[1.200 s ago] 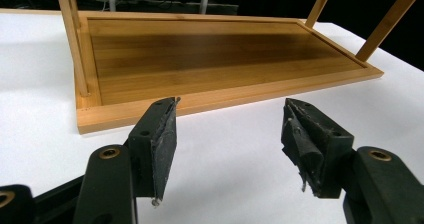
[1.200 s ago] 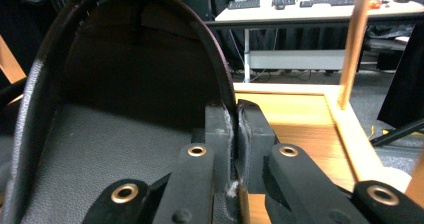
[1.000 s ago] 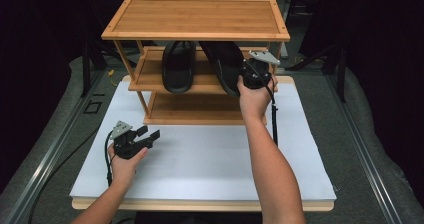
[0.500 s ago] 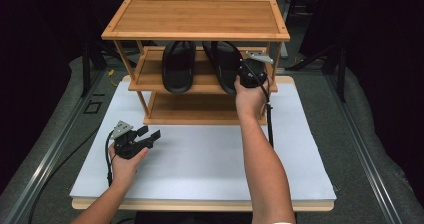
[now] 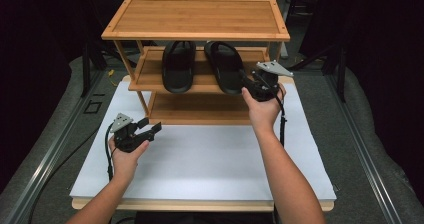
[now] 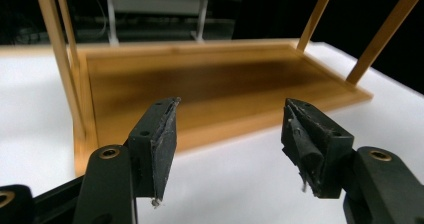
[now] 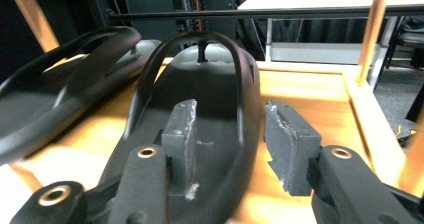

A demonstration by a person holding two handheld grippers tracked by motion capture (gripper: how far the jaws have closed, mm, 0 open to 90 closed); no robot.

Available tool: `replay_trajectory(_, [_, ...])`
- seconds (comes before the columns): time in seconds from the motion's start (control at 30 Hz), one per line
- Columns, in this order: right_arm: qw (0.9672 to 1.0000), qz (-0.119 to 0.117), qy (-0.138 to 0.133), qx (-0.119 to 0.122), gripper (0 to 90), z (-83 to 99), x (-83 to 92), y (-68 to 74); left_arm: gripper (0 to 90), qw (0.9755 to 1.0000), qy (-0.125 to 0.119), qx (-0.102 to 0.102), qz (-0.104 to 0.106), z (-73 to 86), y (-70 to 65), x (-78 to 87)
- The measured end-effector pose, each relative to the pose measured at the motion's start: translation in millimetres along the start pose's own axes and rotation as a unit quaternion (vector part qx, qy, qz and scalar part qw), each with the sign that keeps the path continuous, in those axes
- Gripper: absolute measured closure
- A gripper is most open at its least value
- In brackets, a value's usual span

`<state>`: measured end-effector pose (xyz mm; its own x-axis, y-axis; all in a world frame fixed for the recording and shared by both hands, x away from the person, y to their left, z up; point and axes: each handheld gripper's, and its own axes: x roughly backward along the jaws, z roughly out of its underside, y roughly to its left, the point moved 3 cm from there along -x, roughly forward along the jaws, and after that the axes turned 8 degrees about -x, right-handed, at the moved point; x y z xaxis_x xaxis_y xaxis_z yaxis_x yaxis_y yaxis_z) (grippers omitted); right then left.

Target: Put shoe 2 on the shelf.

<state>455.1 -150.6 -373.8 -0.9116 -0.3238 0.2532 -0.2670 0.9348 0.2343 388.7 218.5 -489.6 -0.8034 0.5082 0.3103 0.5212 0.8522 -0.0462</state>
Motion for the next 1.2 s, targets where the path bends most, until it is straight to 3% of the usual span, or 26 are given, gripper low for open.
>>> replay_trajectory(0.1, [1.0000,-0.002,-0.002,0.008,56.3,5.2,15.5,-1.2,39.1,0.9995,-0.007,-0.030,-0.008,-20.3,-2.0,-0.8])
replay_trajectory(0.17, [0.9997,-0.024,-0.002,0.007,56.6,11.4,25.0,-1.4,39.0,0.9994,-0.014,-0.033,-0.005,-35.3,-2.5,-1.2])
replay_trajectory(0.33, [0.9993,-0.027,0.022,0.015,54.1,20.7,25.8,0.2,39.0,0.9983,-0.034,-0.045,-0.015,-71.2,-1.4,-3.6])
replay_trajectory(0.37, [0.9994,-0.025,0.020,0.009,54.1,22.4,25.3,0.5,39.0,0.9981,-0.037,-0.046,-0.020,-77.1,-0.8,-4.4])
replay_trajectory(0.43, [0.9988,-0.045,0.017,0.000,54.1,25.0,24.1,0.6,39.0,0.9982,-0.043,-0.037,-0.018,-88.2,0.2,-7.2])
replay_trajectory(0.47, [0.9996,-0.027,0.012,-0.001,54.2,25.5,24.0,0.3,38.9,0.9983,-0.044,-0.034,-0.016,-93.6,0.3,-9.6])
replay_trajectory(0.5, [0.9993,-0.035,0.011,-0.007,54.4,26.1,23.6,0.1,38.9,0.9984,-0.044,-0.033,-0.017,-98.8,0.0,-12.5])
replay_trajectory(0.53, [0.9980,-0.060,0.014,-0.012,54.9,26.5,23.9,-0.3,38.6,0.9982,-0.046,-0.034,-0.016,-103.9,-0.6,-15.2])
replay_trajectory(0.6, [0.9990,-0.039,0.006,-0.020,55.1,27.5,22.3,0.5,38.1,0.9983,-0.045,-0.034,-0.013,-112.7,-2.3,-21.1])
replay_trajectory(0.63, [0.9988,-0.044,0.010,-0.021,55.0,28.0,22.1,1.5,38.1,0.9984,-0.045,-0.033,-0.012,-116.8,-3.6,-24.4])
replay_trajectory(1.0, [0.9979,-0.057,0.005,-0.031,53.2,32.1,9.6,18.2,38.1,0.9998,-0.017,-0.010,-0.009,-122.8,-2.7,-58.3])
replay_trajectory(1.13, [0.9976,-0.061,0.004,-0.034,52.9,33.4,6.5,22.2,39.5,0.9998,0.005,-0.014,-0.012,-119.8,0.3,-66.1])
replay_trajectory(1.2, [0.9973,-0.063,0.004,-0.036,52.9,33.8,5.1,24.0,40.2,0.9998,0.004,-0.014,-0.011,-120.1,1.1,-67.3])
